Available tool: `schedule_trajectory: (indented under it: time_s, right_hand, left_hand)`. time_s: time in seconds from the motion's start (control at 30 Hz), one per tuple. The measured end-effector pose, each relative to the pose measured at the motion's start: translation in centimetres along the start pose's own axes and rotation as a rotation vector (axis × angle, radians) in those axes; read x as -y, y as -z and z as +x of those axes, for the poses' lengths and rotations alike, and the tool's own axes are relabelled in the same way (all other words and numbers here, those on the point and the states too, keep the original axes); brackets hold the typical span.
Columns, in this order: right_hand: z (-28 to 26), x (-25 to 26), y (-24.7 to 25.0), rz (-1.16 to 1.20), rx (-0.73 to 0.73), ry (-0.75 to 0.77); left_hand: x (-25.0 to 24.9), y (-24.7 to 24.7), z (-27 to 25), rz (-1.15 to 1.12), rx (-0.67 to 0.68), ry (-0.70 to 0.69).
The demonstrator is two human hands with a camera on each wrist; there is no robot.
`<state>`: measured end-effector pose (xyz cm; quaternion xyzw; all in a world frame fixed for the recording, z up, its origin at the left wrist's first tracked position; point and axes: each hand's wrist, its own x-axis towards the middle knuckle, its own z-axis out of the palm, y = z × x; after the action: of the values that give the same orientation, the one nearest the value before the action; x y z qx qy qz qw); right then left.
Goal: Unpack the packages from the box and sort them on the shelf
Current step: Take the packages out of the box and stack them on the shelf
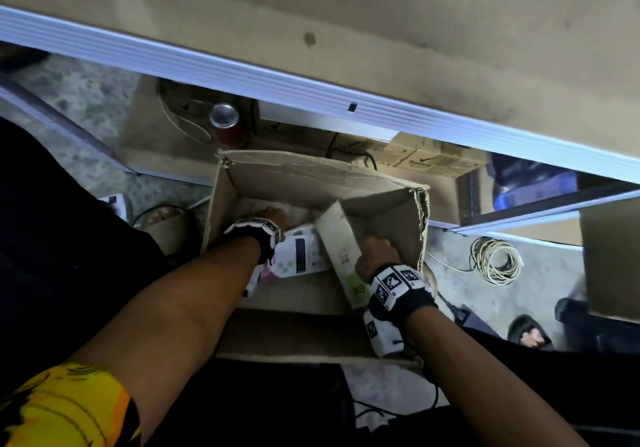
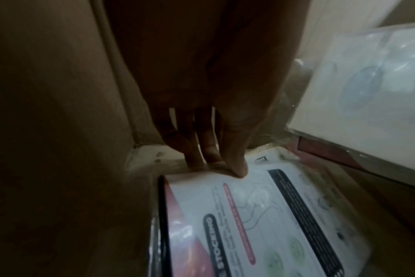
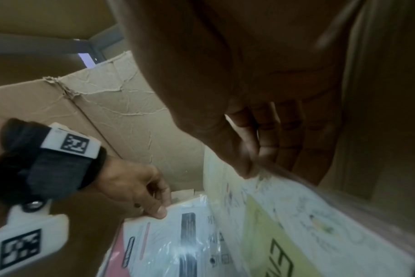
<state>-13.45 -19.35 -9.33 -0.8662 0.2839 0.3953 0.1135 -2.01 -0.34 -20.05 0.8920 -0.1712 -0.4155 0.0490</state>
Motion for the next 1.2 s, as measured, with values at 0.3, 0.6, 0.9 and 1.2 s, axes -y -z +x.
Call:
schedule_trajectory:
  time_s: [0.3,0.6,0.9,1.2]
  right_hand:
    - [-2.4,-0.3,1.4,-0.001,-0.173,0.064]
    - [-7.3,0.0,3.8,-0.031,-0.370,0.199]
    - [-13.9,0.0,8.3,-0.061,-0.571,0.272]
    - [-20.6,-1.9,12.4,-0.089,-0.740,0.288]
  left_hand:
    - [-0.6,3.2,-5.9,0.020,-0.100,-0.024]
    - [-2.3,8.1,-14.0,0.123,-0.276,-0.040]
    - [-2.8,13.4,-21.1,0.166,-0.450,-0.142]
    - [-3.9,18.6,-27.2,0.259,-0.560,-0.206]
